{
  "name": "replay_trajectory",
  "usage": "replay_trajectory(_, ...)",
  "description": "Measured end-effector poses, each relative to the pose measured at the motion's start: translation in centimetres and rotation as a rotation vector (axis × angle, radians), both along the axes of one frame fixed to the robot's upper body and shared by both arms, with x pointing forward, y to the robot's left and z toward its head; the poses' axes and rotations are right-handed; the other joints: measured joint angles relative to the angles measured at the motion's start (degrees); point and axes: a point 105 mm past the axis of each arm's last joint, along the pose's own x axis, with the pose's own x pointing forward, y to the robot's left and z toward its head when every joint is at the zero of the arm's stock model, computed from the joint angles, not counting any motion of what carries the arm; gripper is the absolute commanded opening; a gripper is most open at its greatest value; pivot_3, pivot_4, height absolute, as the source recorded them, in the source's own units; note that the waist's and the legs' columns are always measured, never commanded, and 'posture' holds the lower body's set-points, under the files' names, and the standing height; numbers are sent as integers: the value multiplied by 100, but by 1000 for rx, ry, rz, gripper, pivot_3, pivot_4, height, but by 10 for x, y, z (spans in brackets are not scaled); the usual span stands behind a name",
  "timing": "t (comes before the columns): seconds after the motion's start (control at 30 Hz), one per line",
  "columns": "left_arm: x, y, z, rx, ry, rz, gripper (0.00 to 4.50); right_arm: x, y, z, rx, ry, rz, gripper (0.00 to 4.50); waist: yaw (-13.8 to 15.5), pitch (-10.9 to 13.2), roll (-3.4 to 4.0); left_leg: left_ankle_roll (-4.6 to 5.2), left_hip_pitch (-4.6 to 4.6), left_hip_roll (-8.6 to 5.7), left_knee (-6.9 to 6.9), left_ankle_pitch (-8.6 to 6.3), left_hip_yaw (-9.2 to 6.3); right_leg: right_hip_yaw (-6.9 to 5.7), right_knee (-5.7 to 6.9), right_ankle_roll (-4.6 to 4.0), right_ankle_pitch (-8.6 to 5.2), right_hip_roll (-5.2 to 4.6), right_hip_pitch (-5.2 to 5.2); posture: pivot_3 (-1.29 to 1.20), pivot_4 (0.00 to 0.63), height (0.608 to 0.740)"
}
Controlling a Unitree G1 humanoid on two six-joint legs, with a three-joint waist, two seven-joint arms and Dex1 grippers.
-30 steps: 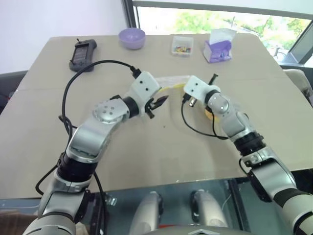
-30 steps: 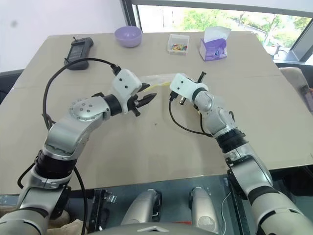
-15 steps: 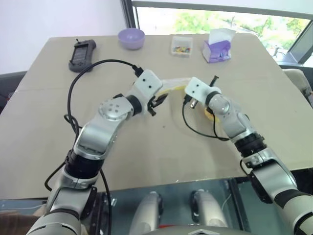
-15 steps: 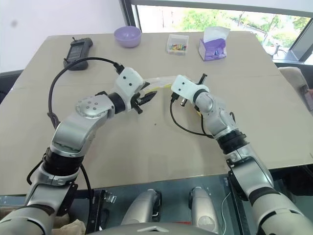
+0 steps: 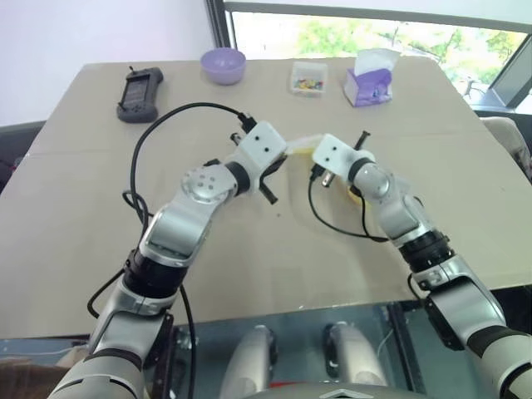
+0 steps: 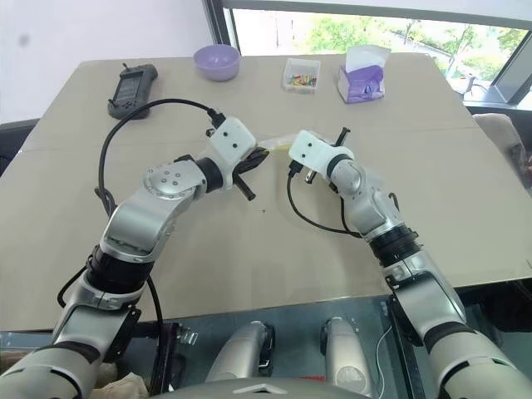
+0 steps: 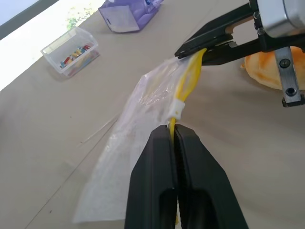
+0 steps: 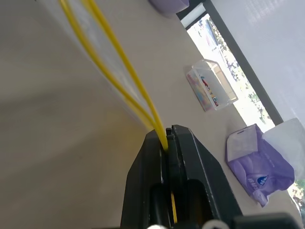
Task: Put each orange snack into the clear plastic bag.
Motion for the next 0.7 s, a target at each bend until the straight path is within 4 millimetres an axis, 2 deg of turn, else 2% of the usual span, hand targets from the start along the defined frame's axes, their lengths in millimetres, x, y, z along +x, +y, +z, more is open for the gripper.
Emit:
replay_trajectory(0.2,4,3,-5,52,-19,4,51,-2,-1,0,-4,2,8,0,2,0,0,0,0,0,3,0,0,0,2,0,0,0,0,0,150,740)
replay_trajectory(0.3,7,7,-5,71,-42,9,0,-4,-2,-5,1,47,29,899,3,0,0,1,0,0,3,0,1,0,2,0,0,0,0,0,150,740)
replay_trajectory(0.4,12,13,-5,65,-52,21,0,-7,-4,-6,32,67,33,2200,5,0,0,1,0,0,5,0,0,0,4,0,0,0,0,0,150,740)
replay_trajectory(0.63,22,25,-2,26,-112,19,0,-32,-13,1,160,109,100,2200,33,0,0,3,-1,-1,11,-1,0,0,8,0,0,-2,1,0,150,740)
replay_trajectory(0.7,24,26,-3,29,-118,12,0,-36,-19,6,199,121,93,1682,39,0,0,20,-1,-1,16,-11,1,0,14,0,0,-2,1,0,150,740)
